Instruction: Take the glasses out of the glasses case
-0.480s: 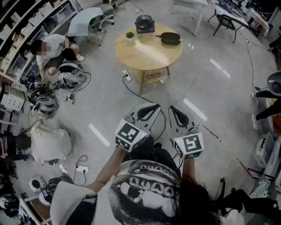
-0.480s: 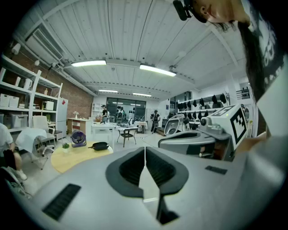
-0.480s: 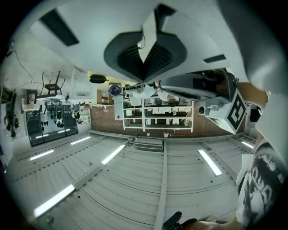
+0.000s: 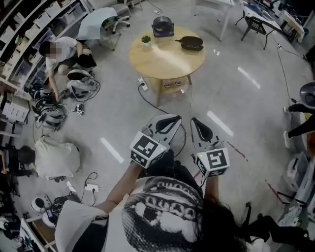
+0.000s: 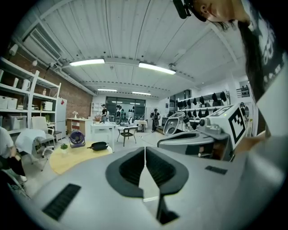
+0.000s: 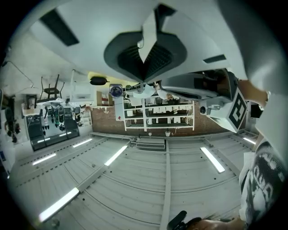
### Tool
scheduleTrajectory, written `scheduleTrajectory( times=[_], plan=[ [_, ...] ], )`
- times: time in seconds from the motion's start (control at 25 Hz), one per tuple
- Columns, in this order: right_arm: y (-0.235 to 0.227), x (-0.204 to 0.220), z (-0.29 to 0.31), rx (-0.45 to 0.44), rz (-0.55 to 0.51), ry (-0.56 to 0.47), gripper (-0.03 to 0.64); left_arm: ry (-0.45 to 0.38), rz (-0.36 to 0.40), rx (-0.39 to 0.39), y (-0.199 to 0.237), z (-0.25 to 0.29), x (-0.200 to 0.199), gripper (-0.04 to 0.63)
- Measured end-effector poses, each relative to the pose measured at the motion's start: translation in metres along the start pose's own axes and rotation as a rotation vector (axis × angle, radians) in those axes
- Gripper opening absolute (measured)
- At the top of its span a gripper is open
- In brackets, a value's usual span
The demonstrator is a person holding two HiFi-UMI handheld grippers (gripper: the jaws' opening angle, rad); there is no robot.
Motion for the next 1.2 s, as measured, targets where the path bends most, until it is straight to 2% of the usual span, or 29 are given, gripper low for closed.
scheduleTrajectory(
  times=[0.24, 0.4, 0.6, 0.92, 1.2],
  plan=[
    [-0.014, 0.000, 0.025, -0.031, 0.019, 0.005, -0.006, 0.010, 0.003, -0.020, 0.021, 0.014, -0.004, 0.015],
    [-0.021, 0.000, 0.055, -0.033, 0.034, 0.026, -0.005, 0.011, -0.010, -0.023, 0.052, 0.024, -0.004, 0.015],
    [-0.042, -0.008, 0.109, -0.029, 0.026, 0.045, -0.005, 0.007, -0.026, -0.011, 0.106, 0.051, -0.006, 0.015],
    [-0.082, -0.035, 0.210, 0.028, 0.050, 0.069, -0.005, -0.002, -0.003, 0.040, 0.218, 0.094, -0.037, 0.015],
    [-0.104, -0.045, 0.285, 0.054, 0.060, 0.106, -0.005, 0.022, -0.036, 0.073, 0.295, 0.124, -0.041, 0.015]
  ],
)
Point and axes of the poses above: the fingertips, and each gripper's own axes: z forward along the fingers, y to its left, x out of its underside, the point moved 8 cm from there along -z, backward along the fingers, and after that the axes turned 13 degrees about x, right-handed, at the moved point
